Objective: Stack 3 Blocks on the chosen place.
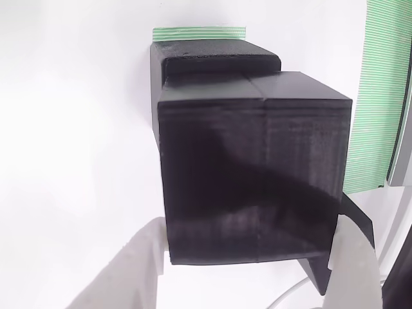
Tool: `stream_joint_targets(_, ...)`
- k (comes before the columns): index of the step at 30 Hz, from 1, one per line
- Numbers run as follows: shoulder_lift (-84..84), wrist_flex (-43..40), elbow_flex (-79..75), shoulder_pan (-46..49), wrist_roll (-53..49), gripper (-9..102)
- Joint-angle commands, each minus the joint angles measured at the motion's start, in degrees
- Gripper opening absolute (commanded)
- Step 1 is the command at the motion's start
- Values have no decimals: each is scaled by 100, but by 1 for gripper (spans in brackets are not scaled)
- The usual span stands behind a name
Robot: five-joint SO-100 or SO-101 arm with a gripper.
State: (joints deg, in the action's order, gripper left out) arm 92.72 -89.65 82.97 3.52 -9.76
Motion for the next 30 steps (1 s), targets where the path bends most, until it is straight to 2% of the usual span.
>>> stream_joint_targets(1, 9, -44, -62, 18, -26, 18)
stream_joint_targets(6, 9, -44, -18, 9, -35, 19)
stream_joint_targets(30, 18, -44, 123, -35, -149, 37)
